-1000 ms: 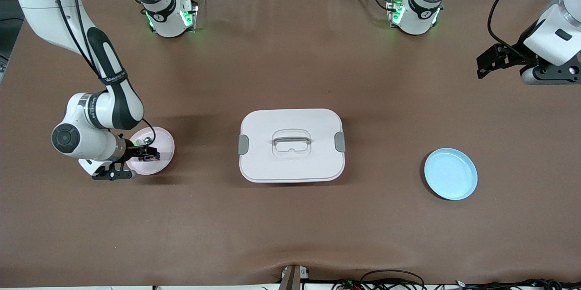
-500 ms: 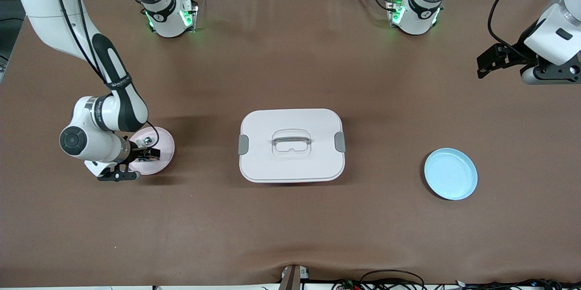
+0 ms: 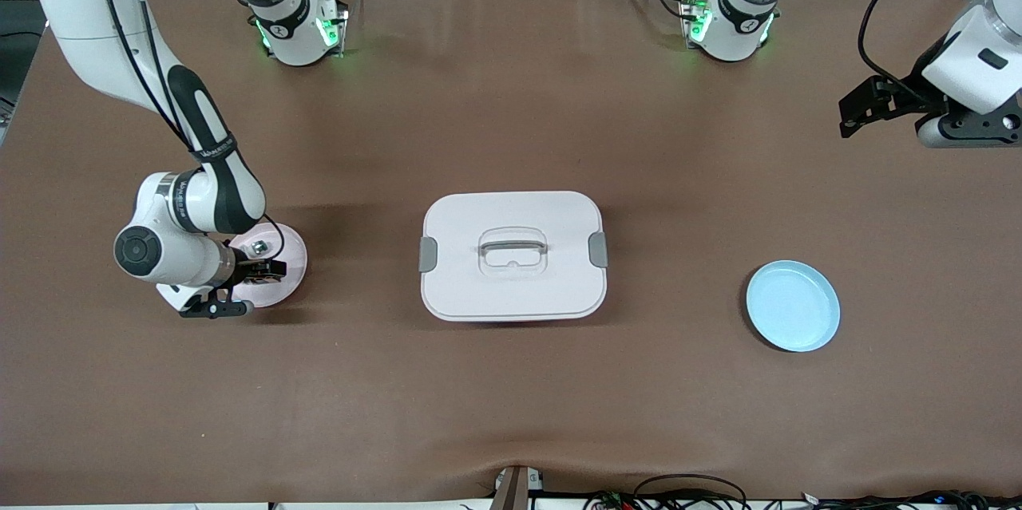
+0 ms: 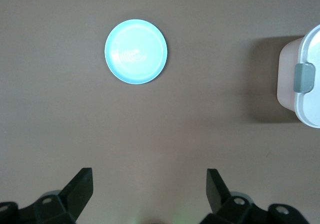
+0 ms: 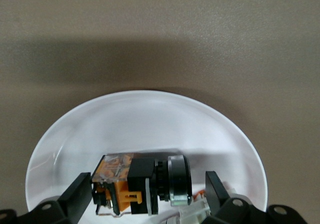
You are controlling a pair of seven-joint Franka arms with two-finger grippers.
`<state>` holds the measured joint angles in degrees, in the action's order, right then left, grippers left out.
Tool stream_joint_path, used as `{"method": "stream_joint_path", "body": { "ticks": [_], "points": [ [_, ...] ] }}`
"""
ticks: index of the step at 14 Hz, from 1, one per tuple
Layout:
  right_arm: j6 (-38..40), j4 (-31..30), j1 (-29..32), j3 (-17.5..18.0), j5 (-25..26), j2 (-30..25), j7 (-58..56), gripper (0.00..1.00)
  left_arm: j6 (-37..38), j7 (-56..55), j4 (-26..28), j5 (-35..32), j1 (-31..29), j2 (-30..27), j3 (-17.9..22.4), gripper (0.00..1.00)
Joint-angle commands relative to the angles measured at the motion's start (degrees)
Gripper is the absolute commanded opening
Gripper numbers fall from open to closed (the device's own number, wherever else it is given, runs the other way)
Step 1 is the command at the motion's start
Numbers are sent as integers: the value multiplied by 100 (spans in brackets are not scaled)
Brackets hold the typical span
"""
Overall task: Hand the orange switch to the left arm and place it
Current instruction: 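Close the right gripper on the orange switch and lift it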
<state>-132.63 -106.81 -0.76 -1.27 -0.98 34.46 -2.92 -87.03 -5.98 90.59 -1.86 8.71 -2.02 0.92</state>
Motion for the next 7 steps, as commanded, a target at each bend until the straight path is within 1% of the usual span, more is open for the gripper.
{"method": "stream_joint_path", "body": {
  "ticks": [1, 2, 4, 6, 7],
  "points": [
    [18, 20, 14, 31, -7, 8, -77, 32, 46, -61, -41, -112, -9, -45, -30, 100],
    [35, 11, 14, 40, -16, -1, -16, 0, 46, -61, -41, -112, -1, -45, -30, 100],
    [36, 20, 67, 57, -25, -1, -24, 0, 46, -70, -50, -104, 17, -45, -39, 100],
    [158, 72, 93, 66, -287, -18, -68, 0, 37, -70, -50, -77, 17, -45, -39, 100],
    [402, 177, 85, 66, -410, -62, -68, 0, 37, -70, -50, -60, 17, -45, -39, 100]
  ]
}}
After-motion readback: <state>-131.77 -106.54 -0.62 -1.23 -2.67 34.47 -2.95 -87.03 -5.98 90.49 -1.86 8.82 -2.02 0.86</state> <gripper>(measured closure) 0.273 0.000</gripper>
